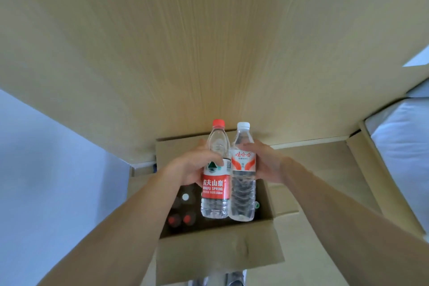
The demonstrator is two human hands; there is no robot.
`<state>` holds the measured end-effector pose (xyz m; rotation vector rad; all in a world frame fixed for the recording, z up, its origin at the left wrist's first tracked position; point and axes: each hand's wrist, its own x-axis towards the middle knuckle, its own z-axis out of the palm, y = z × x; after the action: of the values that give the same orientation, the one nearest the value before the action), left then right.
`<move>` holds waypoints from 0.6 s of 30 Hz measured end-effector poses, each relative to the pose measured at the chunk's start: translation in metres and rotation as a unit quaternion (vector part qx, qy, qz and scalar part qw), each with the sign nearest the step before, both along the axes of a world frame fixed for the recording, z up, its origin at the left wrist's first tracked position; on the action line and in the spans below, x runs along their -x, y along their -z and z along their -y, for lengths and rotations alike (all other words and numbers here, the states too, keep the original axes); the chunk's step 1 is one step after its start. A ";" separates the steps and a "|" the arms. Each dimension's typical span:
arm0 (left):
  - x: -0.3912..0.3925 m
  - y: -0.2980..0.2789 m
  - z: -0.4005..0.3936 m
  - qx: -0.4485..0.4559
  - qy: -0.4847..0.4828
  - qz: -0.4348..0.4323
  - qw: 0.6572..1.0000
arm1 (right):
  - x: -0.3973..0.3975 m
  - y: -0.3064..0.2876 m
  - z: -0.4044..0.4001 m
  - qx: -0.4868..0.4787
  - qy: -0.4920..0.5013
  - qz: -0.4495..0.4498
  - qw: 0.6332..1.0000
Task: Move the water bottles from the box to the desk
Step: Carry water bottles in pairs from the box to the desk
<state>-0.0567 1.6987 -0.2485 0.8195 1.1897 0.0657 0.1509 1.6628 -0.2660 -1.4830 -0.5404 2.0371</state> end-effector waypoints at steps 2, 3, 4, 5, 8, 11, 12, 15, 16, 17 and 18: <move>-0.001 -0.011 0.003 -0.019 0.001 0.014 1.000 | -0.007 -0.013 0.008 -0.027 -0.007 -0.008 1.000; -0.002 -0.015 0.004 -0.028 0.004 0.020 0.999 | -0.011 -0.020 0.012 -0.040 -0.006 -0.003 0.999; -0.002 -0.021 0.005 -0.034 0.009 0.025 0.999 | -0.013 -0.027 0.017 -0.050 -0.002 0.003 0.999; -0.002 -0.026 0.005 -0.037 0.013 0.030 0.999 | -0.016 -0.034 0.021 -0.055 0.008 0.011 0.998; -0.007 -0.040 0.004 -0.045 0.023 0.050 0.997 | -0.023 -0.052 0.036 -0.060 0.044 0.035 0.997; -0.018 -0.055 0.006 -0.066 0.046 0.062 0.995 | -0.028 -0.067 0.059 -0.077 0.077 0.051 0.993; -0.022 -0.060 0.009 -0.073 0.054 0.063 0.994 | -0.028 -0.071 0.069 -0.081 0.099 0.052 0.990; -0.035 -0.074 0.016 -0.093 0.082 0.062 0.990 | -0.032 -0.081 0.100 -0.084 0.187 0.049 0.978; -0.040 -0.078 0.019 -0.098 0.092 0.064 0.989 | -0.033 -0.083 0.111 -0.087 0.207 0.052 0.973; -0.045 -0.082 0.023 -0.102 0.104 0.067 0.987 | -0.035 -0.086 0.124 -0.093 0.222 0.060 0.969; -0.050 -0.085 0.029 -0.105 0.116 0.070 0.985 | -0.037 -0.089 0.137 -0.099 0.238 0.068 0.964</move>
<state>-0.0064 1.6697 -0.1639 1.1173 0.9597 0.0576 0.1875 1.5257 -0.1770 -1.4677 -0.3813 1.4767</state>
